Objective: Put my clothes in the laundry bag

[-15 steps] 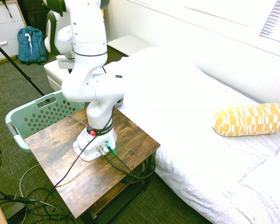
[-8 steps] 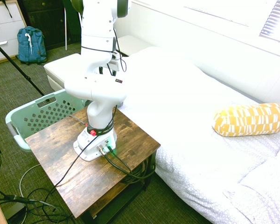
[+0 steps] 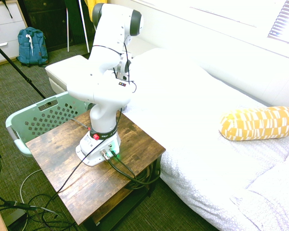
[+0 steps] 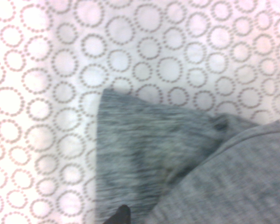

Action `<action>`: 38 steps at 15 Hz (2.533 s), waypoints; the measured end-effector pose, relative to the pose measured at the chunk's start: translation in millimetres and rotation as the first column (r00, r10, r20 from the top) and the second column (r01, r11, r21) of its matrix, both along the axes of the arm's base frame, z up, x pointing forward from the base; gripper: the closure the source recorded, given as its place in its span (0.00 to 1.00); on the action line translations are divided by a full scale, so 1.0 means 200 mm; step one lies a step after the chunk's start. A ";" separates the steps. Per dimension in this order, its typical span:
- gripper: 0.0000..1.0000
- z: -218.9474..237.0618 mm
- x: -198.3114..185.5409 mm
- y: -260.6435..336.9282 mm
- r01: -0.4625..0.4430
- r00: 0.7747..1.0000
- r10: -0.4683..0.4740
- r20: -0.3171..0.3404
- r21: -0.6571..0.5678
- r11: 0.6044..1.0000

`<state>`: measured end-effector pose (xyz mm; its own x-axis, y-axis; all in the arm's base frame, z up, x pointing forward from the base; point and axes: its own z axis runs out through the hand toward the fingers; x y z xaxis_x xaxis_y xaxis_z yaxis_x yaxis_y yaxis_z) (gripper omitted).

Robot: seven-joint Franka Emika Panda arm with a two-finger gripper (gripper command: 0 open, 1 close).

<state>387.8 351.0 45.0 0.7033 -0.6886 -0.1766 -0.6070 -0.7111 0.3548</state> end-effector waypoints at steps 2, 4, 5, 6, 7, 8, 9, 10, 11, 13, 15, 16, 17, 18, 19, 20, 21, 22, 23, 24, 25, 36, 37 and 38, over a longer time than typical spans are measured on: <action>1.00 -0.06 -0.05 0.03 -0.014 1.000 0.014 -0.014 -0.001 1.000; 1.00 -0.10 -0.09 0.05 -0.028 0.999 0.028 -0.018 -0.003 1.000; 1.00 -0.10 -0.10 0.05 -0.032 0.999 0.032 -0.018 -0.003 0.999; 1.00 -0.10 -0.11 0.06 -0.034 0.999 0.034 -0.017 -0.002 0.999; 1.00 -0.10 -0.10 0.06 -0.035 0.999 0.035 -0.016 -0.001 0.999; 1.00 -0.09 -0.10 0.07 -0.035 0.999 0.035 -0.013 0.001 0.999; 1.00 -0.09 -0.09 0.07 -0.036 0.999 0.036 -0.012 0.003 0.999; 1.00 -0.10 -0.09 0.07 -0.037 0.999 0.037 -0.011 0.004 0.999; 1.00 -0.10 -0.09 0.07 -0.040 0.999 0.040 -0.011 0.006 0.999; 1.00 -0.11 -0.09 0.08 -0.043 0.999 0.043 -0.010 0.009 0.999; 1.00 -0.11 -0.10 0.09 -0.047 0.999 0.047 -0.008 0.012 0.999; 1.00 -0.11 -0.10 0.09 -0.049 0.999 0.049 -0.005 0.014 0.999; 1.00 -0.11 -0.11 0.10 -0.051 0.999 0.051 -0.003 0.016 0.999; 1.00 -0.11 -0.11 0.10 -0.052 0.999 0.052 -0.001 0.017 0.998; 1.00 -0.11 -0.11 0.10 -0.053 0.999 0.053 0.000 0.018 0.998; 1.00 -0.10 -0.11 0.11 -0.053 0.999 0.053 0.001 0.019 0.998; 1.00 -0.10 -0.11 0.11 -0.054 0.999 0.054 0.004 0.022 0.998; 1.00 -0.10 -0.11 0.12 -0.057 0.998 0.057 0.009 0.025 0.998; 1.00 -0.08 -0.11 0.13 -0.061 0.998 0.061 0.015 0.029 0.998; 1.00 -0.07 -0.12 0.14 -0.065 0.998 0.064 0.022 0.035 0.997; 1.00 -0.05 -0.13 0.14 -0.068 0.997 0.067 0.031 0.041 0.997; 1.00 0.69 -1.07 0.45 -0.319 0.933 0.301 0.196 0.062 0.946; 1.00 0.71 -1.24 0.47 -0.359 0.914 0.342 0.216 0.042 0.932; 1.00 0.72 -1.40 0.47 -0.395 0.895 0.379 0.233 0.023 0.918</action>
